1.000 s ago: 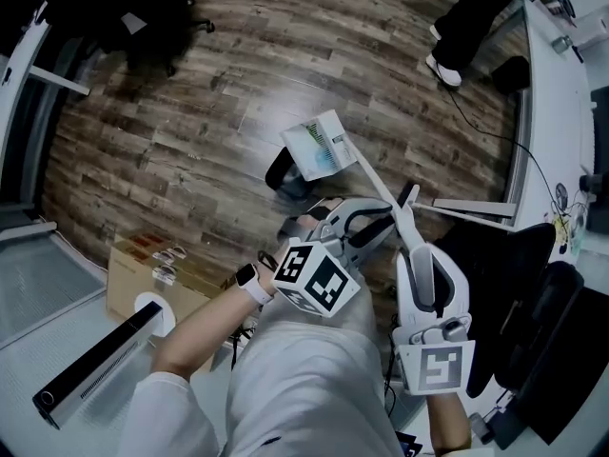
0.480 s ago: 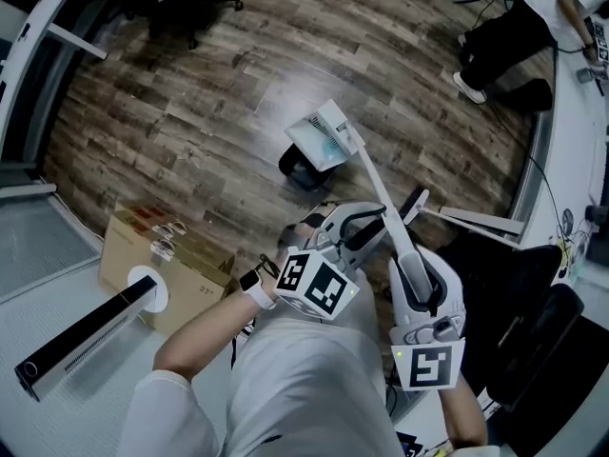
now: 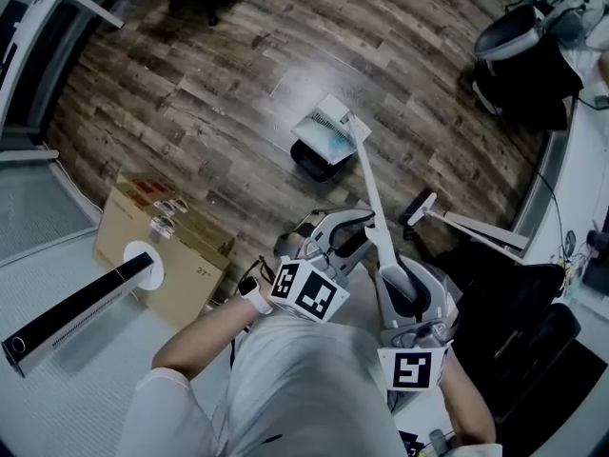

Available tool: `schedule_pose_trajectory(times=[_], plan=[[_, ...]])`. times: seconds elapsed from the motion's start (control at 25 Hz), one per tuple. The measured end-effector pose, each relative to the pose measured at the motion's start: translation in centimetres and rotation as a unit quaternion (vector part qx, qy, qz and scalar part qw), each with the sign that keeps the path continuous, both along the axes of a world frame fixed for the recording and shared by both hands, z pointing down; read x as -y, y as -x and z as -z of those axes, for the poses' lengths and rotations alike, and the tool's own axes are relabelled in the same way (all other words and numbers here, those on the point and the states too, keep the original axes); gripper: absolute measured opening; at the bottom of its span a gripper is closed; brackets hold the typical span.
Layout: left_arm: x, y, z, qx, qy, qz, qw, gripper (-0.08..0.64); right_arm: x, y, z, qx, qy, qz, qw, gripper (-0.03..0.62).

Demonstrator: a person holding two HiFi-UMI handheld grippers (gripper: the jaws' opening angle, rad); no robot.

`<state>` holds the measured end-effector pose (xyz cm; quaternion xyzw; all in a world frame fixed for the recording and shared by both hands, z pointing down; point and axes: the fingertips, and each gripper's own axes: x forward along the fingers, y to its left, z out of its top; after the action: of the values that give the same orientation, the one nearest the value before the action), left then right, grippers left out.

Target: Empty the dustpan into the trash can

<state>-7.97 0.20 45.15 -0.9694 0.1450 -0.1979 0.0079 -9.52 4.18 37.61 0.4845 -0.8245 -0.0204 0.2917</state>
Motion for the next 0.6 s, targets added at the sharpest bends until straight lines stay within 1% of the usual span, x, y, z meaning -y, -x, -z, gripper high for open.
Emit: schedule_pose_trajectory(times=[0.16, 0.32, 0.48, 0.6], plan=[[0.1, 1.2, 0.1, -0.007, 0.01, 0.023, 0.9997, 0.087, -0.1, 1.3, -0.1, -0.009, -0.008, 0.026, 1.0, 0.114], [0.2, 1.9, 0.3, -0.011, 0.009, 0.031, 0.9994, 0.088, -0.1, 2.0, 0.2, -0.022, -0.013, 0.045, 0.999, 0.114], [0.2, 2.2, 1.1, -0.017, 0.007, 0.04, 0.999, 0.092, -0.1, 2.5, 0.8, -0.049, -0.021, 0.069, 0.996, 0.114], [0.2, 2.4, 1.7, -0.019, 0.005, 0.043, 0.9989, 0.092, -0.2, 2.8, 1.4, -0.056, -0.025, 0.081, 0.995, 0.114]])
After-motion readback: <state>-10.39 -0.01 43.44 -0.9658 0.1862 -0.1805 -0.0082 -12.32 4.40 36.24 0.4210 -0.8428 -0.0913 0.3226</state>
